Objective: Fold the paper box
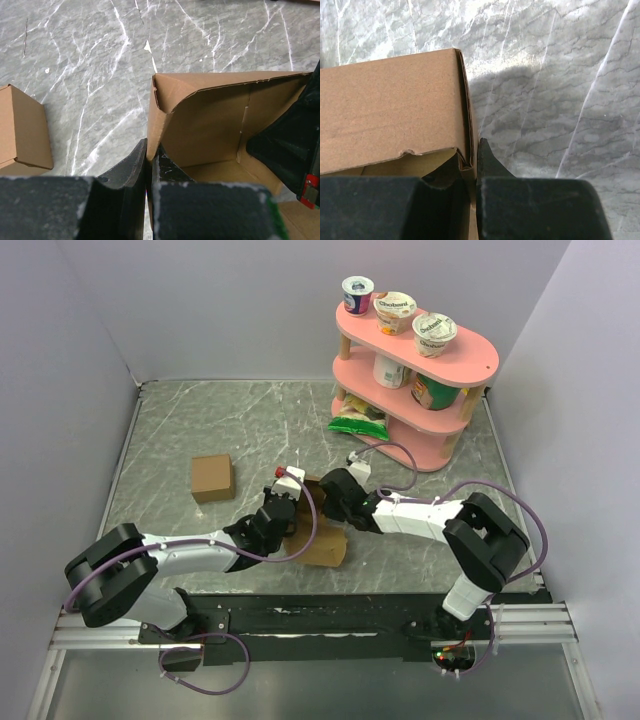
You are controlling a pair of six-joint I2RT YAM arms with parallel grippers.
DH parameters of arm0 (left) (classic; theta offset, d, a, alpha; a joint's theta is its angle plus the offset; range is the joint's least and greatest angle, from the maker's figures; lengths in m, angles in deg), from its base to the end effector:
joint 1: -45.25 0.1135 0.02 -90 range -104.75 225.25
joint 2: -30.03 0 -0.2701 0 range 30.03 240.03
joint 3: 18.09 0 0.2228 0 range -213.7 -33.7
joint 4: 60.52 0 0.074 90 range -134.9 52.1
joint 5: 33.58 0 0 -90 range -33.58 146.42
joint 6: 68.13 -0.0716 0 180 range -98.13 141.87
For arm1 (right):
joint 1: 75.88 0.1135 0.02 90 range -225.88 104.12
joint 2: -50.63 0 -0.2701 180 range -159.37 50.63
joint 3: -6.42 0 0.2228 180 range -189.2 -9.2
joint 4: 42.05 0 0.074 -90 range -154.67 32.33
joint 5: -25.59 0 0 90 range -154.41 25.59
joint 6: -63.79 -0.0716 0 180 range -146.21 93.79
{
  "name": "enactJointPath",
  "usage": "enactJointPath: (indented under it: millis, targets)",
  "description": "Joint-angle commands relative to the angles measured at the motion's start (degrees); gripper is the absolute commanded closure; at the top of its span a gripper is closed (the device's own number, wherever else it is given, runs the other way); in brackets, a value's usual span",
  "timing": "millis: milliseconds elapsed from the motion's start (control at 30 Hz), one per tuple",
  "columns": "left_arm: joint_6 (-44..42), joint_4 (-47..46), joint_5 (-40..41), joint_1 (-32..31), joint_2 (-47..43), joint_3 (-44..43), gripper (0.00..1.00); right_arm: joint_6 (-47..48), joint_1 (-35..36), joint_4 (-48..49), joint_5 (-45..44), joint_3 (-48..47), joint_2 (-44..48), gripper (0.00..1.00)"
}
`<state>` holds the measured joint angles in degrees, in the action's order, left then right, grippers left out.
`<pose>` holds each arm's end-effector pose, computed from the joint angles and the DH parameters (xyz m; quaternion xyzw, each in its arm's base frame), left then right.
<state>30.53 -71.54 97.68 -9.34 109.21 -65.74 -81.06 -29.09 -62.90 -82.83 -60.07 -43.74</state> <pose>0.2001 -0.2000 0.2175 0.1152 0.7864 -0.0332 0.6060 0.2432 0.2259 0.1720 0.1212 0.9175 0.1750 0.3359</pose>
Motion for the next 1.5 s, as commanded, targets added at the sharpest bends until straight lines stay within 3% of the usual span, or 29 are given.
enactJointPath:
  millis: [0,167,267,367,467,667,767,1000,1133,1333,1467]
  targets:
    - [-0.84,-4.13,6.56,0.45,-4.21,0.04,0.98,-1.4,-4.86,-10.67,-11.12,2.71,-0.38,1.0]
    - [-0.85,-4.4,4.1,0.36,-4.21,0.04,0.98,1.84,-4.77,-7.43,-9.45,2.35,0.23,1.0]
    - [-0.67,-3.16,1.55,0.36,-2.37,-1.36,0.98,5.09,-4.42,-5.06,-8.66,2.62,2.51,0.89]
    - [-0.76,-1.5,-0.38,0.97,0.62,-3.12,0.98,8.0,-3.19,-4.96,-9.53,2.79,5.84,0.66]
    - [0.56,0.35,-2.75,2.46,3.09,-4.53,0.98,10.46,-1.62,-4.52,-10.24,4.02,10.06,0.5]
    - [1.09,-0.96,-5.39,4.75,3.09,-3.57,0.98,14.33,2.77,-5.49,-9.1,6.66,18.32,0.25]
    - [0.3,-0.79,-7.32,5.54,3.88,-3.74,0.98,17.93,4.01,-4.0,-5.33,9.29,22.8,0.19]
    - [-4.7,-0.88,-21.11,6.6,3.53,-4.09,0.94,21.79,2.88,-6.45,0.39,11.06,33.1,0.11]
    - [-8.05,5.17,-36.21,7.65,5.02,-6.99,0.93,31.61,-4.48,-8.21,10.04,6.85,33.37,0.13]
    - [-9.55,15.09,-42.48,7.83,8.45,-11.99,0.94,43.14,-7.76,-11.63,18.06,1.4,30.39,0.18]
    - [-9.28,19.42,-45.56,7.83,11.17,-15.25,0.93,44.04,-7.67,-10.85,20.08,0.86,28.37,0.22]
